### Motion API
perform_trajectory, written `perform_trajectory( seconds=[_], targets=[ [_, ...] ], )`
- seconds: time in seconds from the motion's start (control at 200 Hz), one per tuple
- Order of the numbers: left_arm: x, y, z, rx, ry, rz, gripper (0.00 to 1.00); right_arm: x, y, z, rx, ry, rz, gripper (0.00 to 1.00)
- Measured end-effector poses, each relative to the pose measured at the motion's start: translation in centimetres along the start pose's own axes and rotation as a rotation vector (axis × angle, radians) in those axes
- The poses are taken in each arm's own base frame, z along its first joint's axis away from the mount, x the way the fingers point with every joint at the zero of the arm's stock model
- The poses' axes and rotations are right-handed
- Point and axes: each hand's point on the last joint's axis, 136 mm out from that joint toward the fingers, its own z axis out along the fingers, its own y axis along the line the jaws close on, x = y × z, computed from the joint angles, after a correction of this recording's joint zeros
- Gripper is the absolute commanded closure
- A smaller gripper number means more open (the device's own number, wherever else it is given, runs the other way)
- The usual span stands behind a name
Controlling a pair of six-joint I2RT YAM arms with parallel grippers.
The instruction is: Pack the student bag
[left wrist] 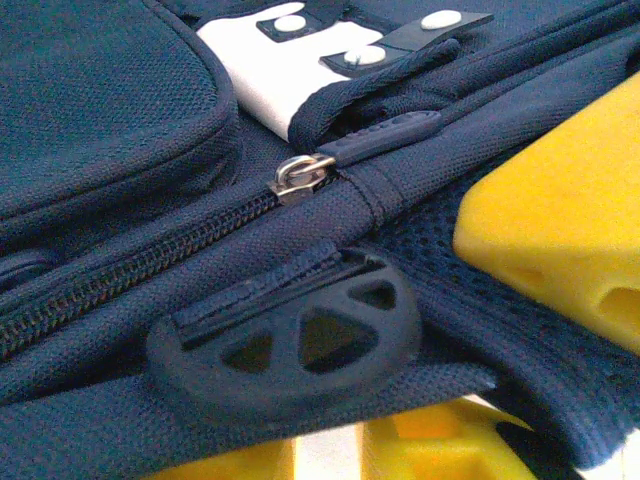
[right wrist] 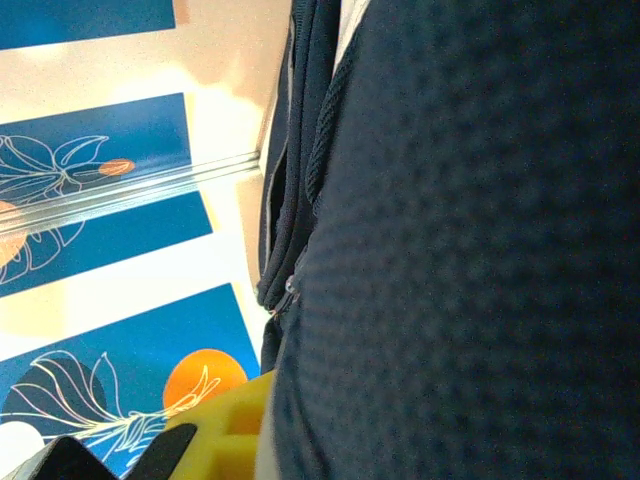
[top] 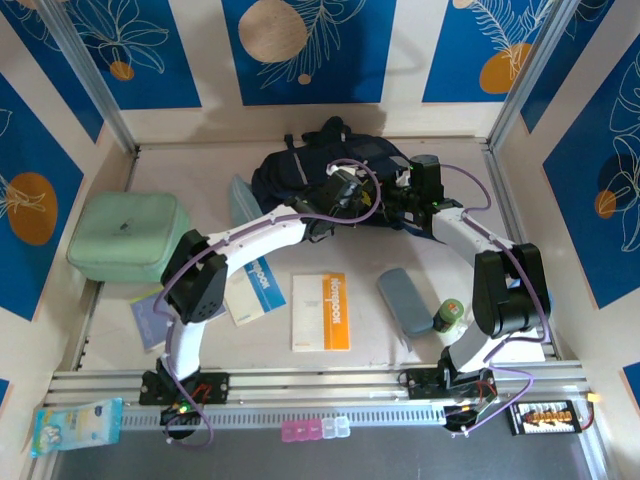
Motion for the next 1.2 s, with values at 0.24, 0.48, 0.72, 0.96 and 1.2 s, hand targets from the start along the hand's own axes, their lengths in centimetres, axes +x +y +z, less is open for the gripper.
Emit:
perform_trajectory(
  seconds=[0.24,0.48,0.72,0.96,1.2],
  targets=[
    [-0.1,0.1,0.0,-0.003,-0.001,0.0,0.9,0.0,0.0,0.0,0.0,0.0,0.006,0.95],
    [0.5,0.0,0.1,0.01,0.02,0.007,0.97,-0.2,-0.6,-0.2,0.026,-0.006,0.011,0.96],
    [3.5,2.3,-1.9,0.052,0.09,-0.01,0.98,0.0,-2.2,-0.1,0.081,0.004,0.023,0.96],
    [5.4,6.7,-4.1,0.034,0.131,-0.056,1.0,-0.1,-3.0,-0.1,0.111,0.002,0.018,0.96],
    [6.4,9.7,-4.0,0.036,0.16,-0.115,0.96,-0.1,-3.6,-0.2,0.131,0.002,0.02,0.96]
  ],
)
